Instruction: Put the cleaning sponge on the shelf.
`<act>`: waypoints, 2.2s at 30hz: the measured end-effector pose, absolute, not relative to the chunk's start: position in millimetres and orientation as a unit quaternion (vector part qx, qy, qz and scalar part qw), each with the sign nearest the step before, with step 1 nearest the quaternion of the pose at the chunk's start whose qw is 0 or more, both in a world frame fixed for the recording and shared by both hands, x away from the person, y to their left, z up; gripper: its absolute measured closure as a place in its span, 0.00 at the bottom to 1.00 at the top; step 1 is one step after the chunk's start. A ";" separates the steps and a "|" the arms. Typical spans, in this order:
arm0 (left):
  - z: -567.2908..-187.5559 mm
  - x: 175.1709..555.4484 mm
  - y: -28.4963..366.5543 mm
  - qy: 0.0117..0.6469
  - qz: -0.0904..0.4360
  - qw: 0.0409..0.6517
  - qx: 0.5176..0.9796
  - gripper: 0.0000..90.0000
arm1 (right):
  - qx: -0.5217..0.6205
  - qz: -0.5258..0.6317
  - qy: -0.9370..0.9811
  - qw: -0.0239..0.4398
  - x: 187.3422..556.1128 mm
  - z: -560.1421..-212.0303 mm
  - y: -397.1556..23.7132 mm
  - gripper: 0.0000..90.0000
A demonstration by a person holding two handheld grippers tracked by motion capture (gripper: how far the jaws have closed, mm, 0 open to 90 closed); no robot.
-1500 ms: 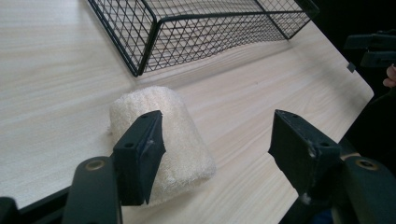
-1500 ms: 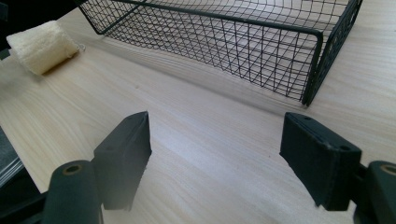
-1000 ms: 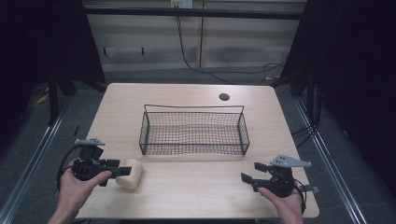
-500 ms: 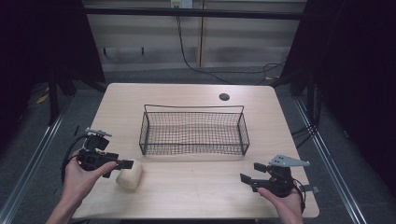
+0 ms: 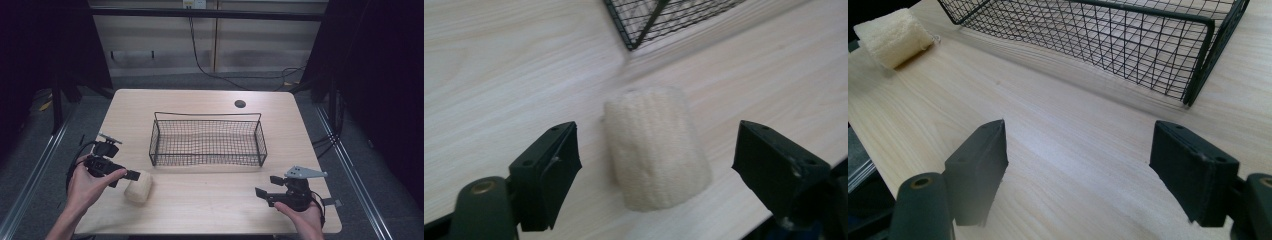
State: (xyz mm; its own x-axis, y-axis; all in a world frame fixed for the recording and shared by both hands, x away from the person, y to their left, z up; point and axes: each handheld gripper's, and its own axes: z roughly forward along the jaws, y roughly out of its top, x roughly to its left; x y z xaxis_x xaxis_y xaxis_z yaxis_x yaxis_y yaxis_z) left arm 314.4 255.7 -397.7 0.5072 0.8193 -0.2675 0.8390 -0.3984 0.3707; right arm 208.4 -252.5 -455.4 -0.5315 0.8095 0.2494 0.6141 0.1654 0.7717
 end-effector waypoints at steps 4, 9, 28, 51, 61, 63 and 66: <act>-404.1 318.0 255.1 0.492 -0.039 0.222 0.841 0.19 | 0.473 0.441 0.755 0.110 208.4 -455.6 -252.7 0.26; -409.1 322.4 251.1 0.483 -0.057 0.202 0.850 0.20 | 0.473 0.440 0.756 0.106 208.6 -455.9 -251.8 0.25; -429.7 339.5 232.6 0.516 -0.084 0.129 0.843 0.23 | 0.470 0.436 0.760 0.104 208.9 -456.2 -250.5 0.25; -447.5 337.8 200.9 0.484 -0.064 0.050 0.871 0.29 | 0.467 0.433 0.765 0.096 209.9 -457.8 -249.0 0.25; -449.8 340.0 199.6 0.476 -0.070 0.045 0.876 0.29 | 0.468 0.432 0.765 0.096 209.9 -457.9 -248.8 0.25; -449.7 340.4 199.8 0.474 -0.071 0.045 0.877 0.30 | 0.468 0.432 0.765 0.095 210.1 -458.0 -248.8 0.25; -448.8 340.0 199.7 0.472 -0.071 0.044 0.878 0.31 | 0.469 0.432 0.764 0.095 210.1 -458.1 -249.0 0.25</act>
State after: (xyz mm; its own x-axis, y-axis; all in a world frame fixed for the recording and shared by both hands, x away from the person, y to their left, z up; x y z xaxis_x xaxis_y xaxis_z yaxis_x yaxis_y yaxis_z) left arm 340.0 199.7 -448.8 0.5443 0.8224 -0.1655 0.8348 -0.5505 0.0099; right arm 210.1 -249.0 -458.1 -0.5419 0.7993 0.2595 0.6346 0.1868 0.7499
